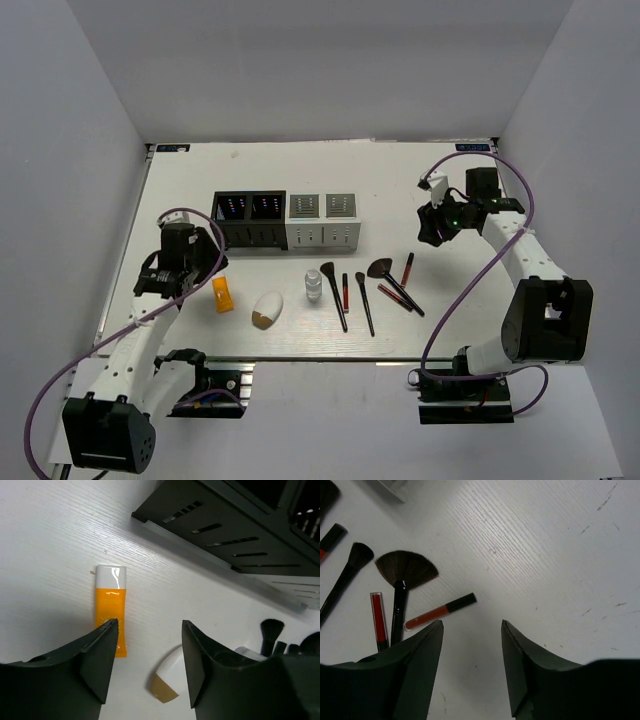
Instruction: Organize the makeup
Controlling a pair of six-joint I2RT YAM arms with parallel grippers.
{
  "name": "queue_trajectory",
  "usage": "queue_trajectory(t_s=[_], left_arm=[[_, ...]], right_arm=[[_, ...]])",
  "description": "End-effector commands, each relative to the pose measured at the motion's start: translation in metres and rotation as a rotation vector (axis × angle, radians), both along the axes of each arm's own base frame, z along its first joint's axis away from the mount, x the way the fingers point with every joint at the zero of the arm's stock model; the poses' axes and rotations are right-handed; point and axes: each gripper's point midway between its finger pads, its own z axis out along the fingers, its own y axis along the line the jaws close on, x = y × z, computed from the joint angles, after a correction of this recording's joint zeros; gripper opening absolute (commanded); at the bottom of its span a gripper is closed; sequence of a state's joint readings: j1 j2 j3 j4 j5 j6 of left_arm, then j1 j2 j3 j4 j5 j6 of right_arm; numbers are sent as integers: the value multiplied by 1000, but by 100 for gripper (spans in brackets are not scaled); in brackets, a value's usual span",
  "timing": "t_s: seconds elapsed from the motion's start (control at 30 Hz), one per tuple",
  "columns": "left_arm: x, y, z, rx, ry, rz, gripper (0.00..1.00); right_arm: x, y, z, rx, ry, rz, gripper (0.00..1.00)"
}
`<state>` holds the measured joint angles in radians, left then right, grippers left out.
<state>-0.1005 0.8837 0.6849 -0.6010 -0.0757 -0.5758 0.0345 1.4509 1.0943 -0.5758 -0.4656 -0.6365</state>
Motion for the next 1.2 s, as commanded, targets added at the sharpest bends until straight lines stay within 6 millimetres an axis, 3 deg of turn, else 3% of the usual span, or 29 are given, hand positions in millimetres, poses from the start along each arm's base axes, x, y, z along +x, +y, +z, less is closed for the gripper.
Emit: queue_trajectory(t_s=[0.0, 0.03, 0.07, 0.17, 0.37, 0.57, 0.93, 1.03, 1.17], left_arm=[[-1, 7, -9, 27, 40, 41, 64], [-2, 11, -13, 40, 60, 62, 77], [-2, 11, -13, 39, 60, 63, 82], [-2, 12, -25, 50, 110, 68, 90], [2, 8, -62, 49, 211, 49, 90], [6, 14, -89, 89, 286, 76, 84], [1, 24, -116, 163, 404, 72, 71], [-5, 23, -123, 157, 424, 67, 65], [-7, 24, -121, 160, 432, 78, 47]], right_arm=[[1, 12, 13, 63, -33, 34, 57], [0, 12, 9, 66, -28, 25, 67], [-2, 12, 6, 68, -16, 17, 68], [-4, 13, 2, 76, -11, 16, 73], [-3, 12, -5, 72, -2, 17, 74], [-1, 9, -6, 60, -10, 11, 75], [2, 6, -10, 46, -5, -3, 75], [3, 5, -11, 44, -7, -4, 75], [4, 6, -10, 42, -8, 1, 75]])
